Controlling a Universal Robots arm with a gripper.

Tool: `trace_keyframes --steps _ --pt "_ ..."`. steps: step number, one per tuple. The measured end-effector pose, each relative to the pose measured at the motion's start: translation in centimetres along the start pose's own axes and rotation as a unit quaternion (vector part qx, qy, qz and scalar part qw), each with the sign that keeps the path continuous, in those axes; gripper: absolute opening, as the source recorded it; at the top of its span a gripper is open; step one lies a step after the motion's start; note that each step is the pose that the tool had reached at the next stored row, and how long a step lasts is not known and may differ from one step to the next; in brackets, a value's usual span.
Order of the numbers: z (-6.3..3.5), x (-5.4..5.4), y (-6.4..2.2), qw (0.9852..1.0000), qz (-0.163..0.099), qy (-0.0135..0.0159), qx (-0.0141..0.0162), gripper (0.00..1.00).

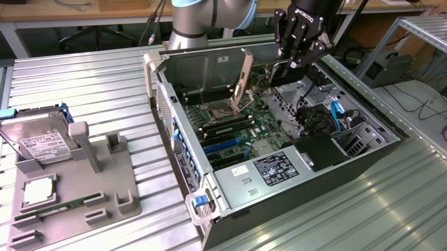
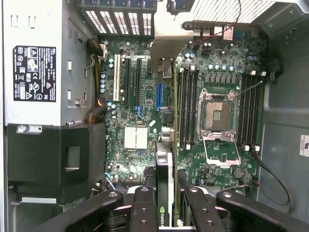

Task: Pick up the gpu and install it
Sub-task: 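Insert the gpu into the slot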

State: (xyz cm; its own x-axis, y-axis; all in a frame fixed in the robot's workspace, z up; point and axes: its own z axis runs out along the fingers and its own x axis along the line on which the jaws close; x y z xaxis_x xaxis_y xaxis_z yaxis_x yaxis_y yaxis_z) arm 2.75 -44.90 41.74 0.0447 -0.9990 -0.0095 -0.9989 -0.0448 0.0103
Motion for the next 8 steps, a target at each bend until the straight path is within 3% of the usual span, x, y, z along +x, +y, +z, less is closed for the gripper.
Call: trace_keyframes --steps 5,8 --pt "0.02 -0.27 0.98 1.0 0.001 0.0 0.0 0.27" --pt "0.02 -0.31 1.11 1.0 0.002 -0.0001 0.0 0.27"
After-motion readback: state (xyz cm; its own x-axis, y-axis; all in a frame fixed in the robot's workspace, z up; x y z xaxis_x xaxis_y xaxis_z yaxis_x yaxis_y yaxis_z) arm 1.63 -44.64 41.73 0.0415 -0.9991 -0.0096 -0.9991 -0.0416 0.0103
